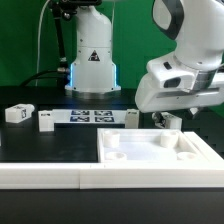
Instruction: Assemble one leg
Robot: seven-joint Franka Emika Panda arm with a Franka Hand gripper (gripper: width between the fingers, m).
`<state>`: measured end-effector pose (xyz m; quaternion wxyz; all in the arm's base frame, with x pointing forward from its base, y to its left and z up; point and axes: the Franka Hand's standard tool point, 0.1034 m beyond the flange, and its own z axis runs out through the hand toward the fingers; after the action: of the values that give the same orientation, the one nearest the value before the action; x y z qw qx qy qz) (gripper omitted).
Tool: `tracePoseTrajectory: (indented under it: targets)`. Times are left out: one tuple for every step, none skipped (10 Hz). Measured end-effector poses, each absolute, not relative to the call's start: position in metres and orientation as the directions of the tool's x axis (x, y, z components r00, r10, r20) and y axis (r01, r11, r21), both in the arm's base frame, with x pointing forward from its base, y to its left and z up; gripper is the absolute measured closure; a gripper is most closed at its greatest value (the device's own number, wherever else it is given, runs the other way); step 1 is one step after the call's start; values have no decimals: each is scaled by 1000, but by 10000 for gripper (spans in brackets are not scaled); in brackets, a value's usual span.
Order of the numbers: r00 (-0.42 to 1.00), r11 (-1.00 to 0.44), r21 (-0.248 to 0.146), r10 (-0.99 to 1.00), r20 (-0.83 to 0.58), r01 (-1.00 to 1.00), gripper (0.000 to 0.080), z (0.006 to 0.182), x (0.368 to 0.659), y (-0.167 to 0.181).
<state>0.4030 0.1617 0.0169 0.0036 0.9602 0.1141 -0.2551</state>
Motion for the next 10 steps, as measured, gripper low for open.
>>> tracePoseTrajectory:
  targets:
    - [801,-973,-47,211,-560,224,151,17,398,161]
    - [756,-974,-42,201,-623,225,151,17,398,164]
    - [734,-978,-26,173,-656,208,151,13,399,166]
    - [680,-977,-21,162,-715,211,151,14,393,165]
    - [631,-977,-21,154,-760,213,151,10,393,165]
    - [628,-975,-20,157,-762,220,151,5,397,164]
    - [637,-972,-33,179,-750,234,151,4,398,161]
    - [635,-970,-43,189,-749,238,151,3,398,158]
    - [640,-971,-43,188,-745,235,181,2,399,157]
    - [644,-971,-44,189,-741,235,181,2,399,157]
